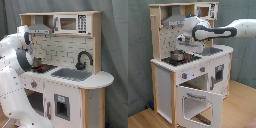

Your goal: Play with the kitchen

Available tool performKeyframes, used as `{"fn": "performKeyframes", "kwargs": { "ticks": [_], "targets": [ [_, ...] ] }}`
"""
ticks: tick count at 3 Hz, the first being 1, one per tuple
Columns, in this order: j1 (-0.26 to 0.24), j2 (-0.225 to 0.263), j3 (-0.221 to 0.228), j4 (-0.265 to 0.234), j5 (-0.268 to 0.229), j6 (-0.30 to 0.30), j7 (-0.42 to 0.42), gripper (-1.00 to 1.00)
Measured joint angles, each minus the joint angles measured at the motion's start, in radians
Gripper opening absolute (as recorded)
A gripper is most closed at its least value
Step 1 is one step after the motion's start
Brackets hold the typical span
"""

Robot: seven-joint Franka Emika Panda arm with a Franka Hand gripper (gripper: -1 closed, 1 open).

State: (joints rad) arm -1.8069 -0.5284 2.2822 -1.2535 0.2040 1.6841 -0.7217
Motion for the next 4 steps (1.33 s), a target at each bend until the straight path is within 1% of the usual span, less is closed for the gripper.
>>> {"fn": "performKeyframes", "kwargs": {
  "ticks": [1, 2, 3, 4],
  "targets": [
    [-0.001, 0.028, 0.0, 0.016, 0.002, -0.073, -0.003, -1.0],
    [-0.001, 0.092, -0.011, 0.014, -0.014, -0.154, -0.003, -1.0],
    [-0.001, 0.147, -0.027, -0.001, -0.056, -0.226, -0.002, -1.0],
    [0.001, 0.21, -0.035, -0.03, -0.125, -0.291, 0.003, -1.0]
  ]
}}
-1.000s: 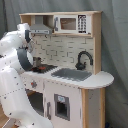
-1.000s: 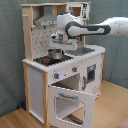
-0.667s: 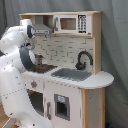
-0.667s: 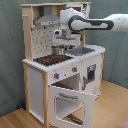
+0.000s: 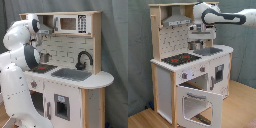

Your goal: Play with the kitchen

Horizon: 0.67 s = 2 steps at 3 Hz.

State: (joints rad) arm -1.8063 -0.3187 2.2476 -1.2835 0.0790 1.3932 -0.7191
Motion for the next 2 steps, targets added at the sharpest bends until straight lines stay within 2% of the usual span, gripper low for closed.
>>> {"fn": "performKeyframes", "kwargs": {
  "ticks": [2],
  "targets": [
    [0.031, 0.131, 0.004, -0.151, -0.124, -0.01, 0.046, -1.0]
  ]
}}
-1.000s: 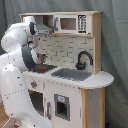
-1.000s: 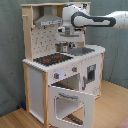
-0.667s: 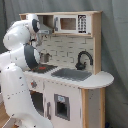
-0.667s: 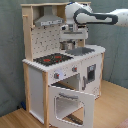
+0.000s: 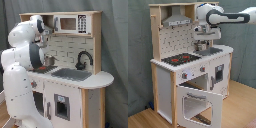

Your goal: Play with the kitchen

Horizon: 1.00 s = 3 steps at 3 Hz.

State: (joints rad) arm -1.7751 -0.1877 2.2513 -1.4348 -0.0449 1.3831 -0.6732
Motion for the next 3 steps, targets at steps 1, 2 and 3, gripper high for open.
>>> {"fn": "performKeyframes", "kwargs": {
  "ticks": [1, 2, 3],
  "targets": [
    [0.019, 0.057, 0.002, -0.068, -0.049, 0.002, 0.034, -1.0],
    [0.038, 0.122, 0.007, -0.138, -0.102, 0.004, 0.077, -1.0],
    [0.055, 0.195, 0.014, -0.206, -0.16, 0.005, 0.128, -1.0]
  ]
}}
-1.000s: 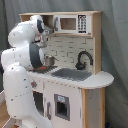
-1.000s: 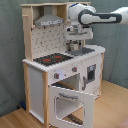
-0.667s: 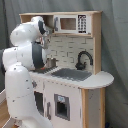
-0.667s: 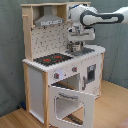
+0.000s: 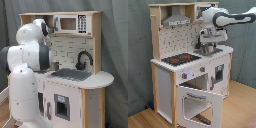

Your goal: Play with the kitchen

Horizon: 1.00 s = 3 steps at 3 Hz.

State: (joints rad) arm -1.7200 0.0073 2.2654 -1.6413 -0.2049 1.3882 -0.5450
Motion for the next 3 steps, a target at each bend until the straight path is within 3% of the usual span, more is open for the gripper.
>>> {"fn": "performKeyframes", "kwargs": {
  "ticks": [3],
  "targets": [
    [0.01, 0.235, 0.053, -0.178, -0.188, -0.001, 0.162, -1.0]
  ]
}}
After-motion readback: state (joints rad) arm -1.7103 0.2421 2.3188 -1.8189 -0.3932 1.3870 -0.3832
